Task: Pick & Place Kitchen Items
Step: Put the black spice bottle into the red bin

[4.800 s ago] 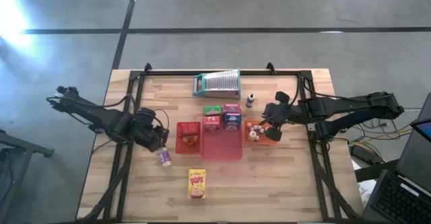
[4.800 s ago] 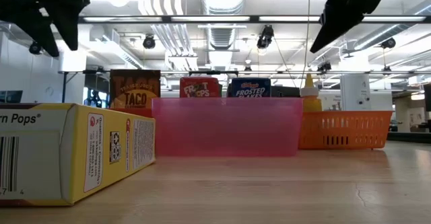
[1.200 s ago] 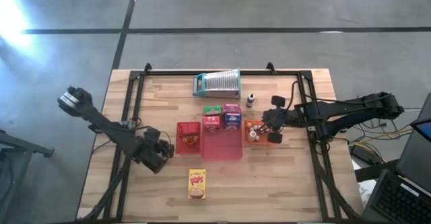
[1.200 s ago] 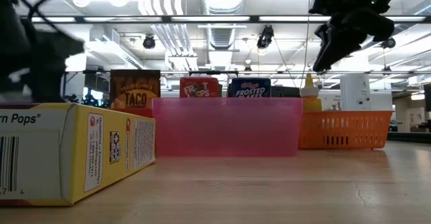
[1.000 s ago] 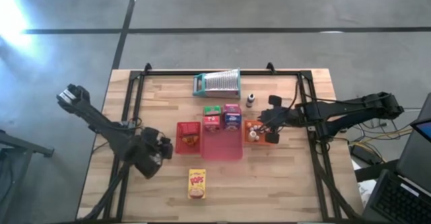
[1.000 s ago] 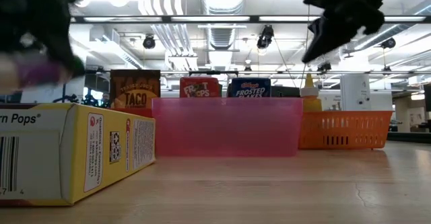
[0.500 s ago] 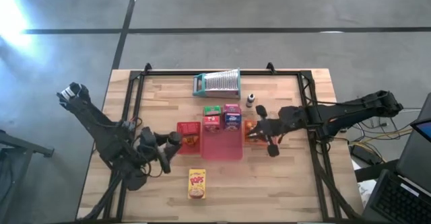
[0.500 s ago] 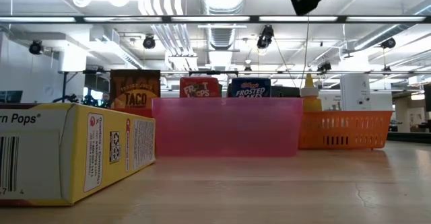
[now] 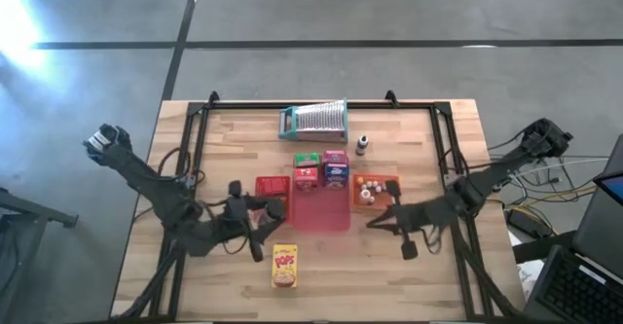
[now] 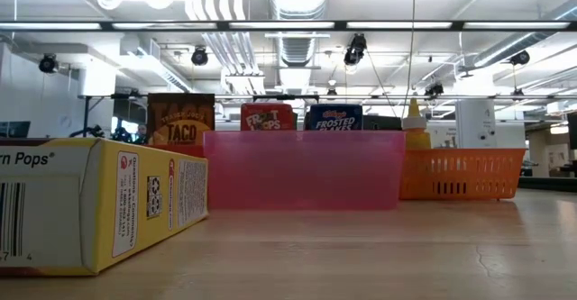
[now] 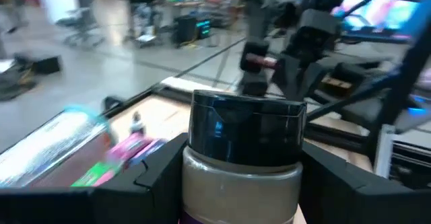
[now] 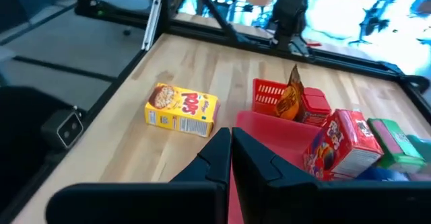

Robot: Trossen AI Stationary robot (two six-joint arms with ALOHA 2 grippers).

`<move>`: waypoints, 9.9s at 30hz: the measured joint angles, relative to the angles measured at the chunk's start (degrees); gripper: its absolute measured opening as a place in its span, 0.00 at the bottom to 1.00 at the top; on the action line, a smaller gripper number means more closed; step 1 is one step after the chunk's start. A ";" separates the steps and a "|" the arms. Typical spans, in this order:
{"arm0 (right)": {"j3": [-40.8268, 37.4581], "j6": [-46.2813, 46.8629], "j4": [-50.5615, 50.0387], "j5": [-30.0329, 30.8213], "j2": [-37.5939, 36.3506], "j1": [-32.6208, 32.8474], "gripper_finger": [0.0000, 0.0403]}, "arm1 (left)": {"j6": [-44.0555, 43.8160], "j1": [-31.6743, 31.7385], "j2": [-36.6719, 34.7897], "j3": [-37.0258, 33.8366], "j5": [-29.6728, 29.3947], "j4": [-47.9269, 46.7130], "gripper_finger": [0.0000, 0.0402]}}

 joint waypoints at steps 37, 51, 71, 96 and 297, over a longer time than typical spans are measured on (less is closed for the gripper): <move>0.68 -10.45 26.70 20.49 10.64 5.99 0.50 | 32.86 19.70 22.22 4.81 49.33 52.65 0.57; 0.68 -11.68 28.55 20.06 10.64 4.84 0.80 | 33.28 22.87 29.28 13.00 52.80 51.56 0.57; 0.61 -11.64 27.96 20.06 10.64 4.62 0.54 | 32.56 24.40 33.76 19.14 59.36 49.36 0.57; 1.33 10.71 5.14 6.12 10.75 3.07 0.44 | 18.58 24.36 21.76 30.16 51.40 -17.42 0.78; 2.80 31.24 -37.84 -4.95 -7.23 -2.51 0.28 | -12.21 28.69 18.18 9.92 59.86 -60.46 0.56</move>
